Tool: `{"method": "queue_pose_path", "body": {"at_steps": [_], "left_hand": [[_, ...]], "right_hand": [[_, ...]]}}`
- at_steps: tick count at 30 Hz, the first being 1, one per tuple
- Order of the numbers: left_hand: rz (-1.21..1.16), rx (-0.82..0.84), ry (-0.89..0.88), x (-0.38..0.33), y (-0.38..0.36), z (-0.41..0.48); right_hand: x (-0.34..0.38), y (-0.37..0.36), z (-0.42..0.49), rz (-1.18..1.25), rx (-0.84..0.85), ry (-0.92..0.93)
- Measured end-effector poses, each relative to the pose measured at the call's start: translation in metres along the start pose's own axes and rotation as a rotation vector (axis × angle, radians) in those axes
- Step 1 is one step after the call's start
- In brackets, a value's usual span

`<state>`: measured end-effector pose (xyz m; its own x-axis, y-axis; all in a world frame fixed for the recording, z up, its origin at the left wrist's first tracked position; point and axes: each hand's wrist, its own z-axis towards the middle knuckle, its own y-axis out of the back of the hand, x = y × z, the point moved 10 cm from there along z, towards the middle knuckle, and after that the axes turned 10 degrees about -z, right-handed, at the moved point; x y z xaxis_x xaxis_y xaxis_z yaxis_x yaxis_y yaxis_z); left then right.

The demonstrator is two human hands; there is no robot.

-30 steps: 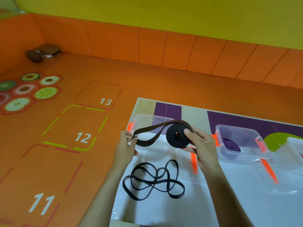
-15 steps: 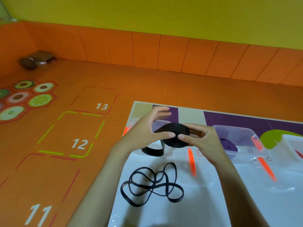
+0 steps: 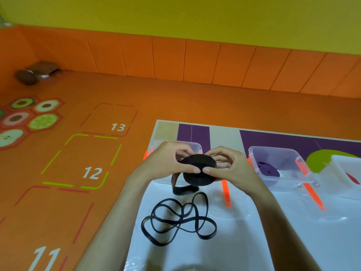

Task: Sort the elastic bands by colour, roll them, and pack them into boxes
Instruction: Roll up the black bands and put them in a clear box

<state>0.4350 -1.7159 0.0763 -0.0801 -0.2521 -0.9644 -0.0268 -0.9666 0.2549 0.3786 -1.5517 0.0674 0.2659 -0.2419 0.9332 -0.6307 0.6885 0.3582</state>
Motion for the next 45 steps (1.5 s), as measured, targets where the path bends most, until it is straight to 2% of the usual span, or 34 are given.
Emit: {"method": "queue_pose_path", "body": {"at_steps": [8, 11, 16, 20, 24, 31, 38, 45], "left_hand": [[-0.259, -0.192, -0.023, 0.013, 0.021, -0.016], [-0.28, -0.14, 0.006, 0.019, 0.02, -0.018], [-0.211, -0.126, -0.039, 0.012, 0.015, -0.018], [-0.219, -0.148, -0.051, 0.004, 0.016, -0.015], [-0.025, -0.17, -0.071, -0.002, 0.025, -0.011], [0.048, -0.05, 0.025, 0.013, 0.023, -0.01], [-0.153, -0.057, 0.022, 0.019, 0.016, -0.011], [-0.098, -0.009, -0.018, 0.011, 0.009, -0.007]], "right_hand": [[-0.007, 0.012, -0.003, 0.145, -0.18, 0.014], [-0.011, 0.006, -0.003, 0.059, -0.112, 0.043], [0.001, -0.006, 0.004, -0.106, 0.112, 0.044], [0.012, 0.005, 0.013, -0.092, 0.091, 0.03], [0.005, 0.011, 0.015, -0.004, 0.011, -0.016], [-0.001, 0.01, 0.011, 0.026, -0.028, -0.048], [0.012, 0.005, 0.015, -0.024, 0.121, -0.054], [0.011, 0.003, 0.018, -0.056, 0.26, -0.137]]}}
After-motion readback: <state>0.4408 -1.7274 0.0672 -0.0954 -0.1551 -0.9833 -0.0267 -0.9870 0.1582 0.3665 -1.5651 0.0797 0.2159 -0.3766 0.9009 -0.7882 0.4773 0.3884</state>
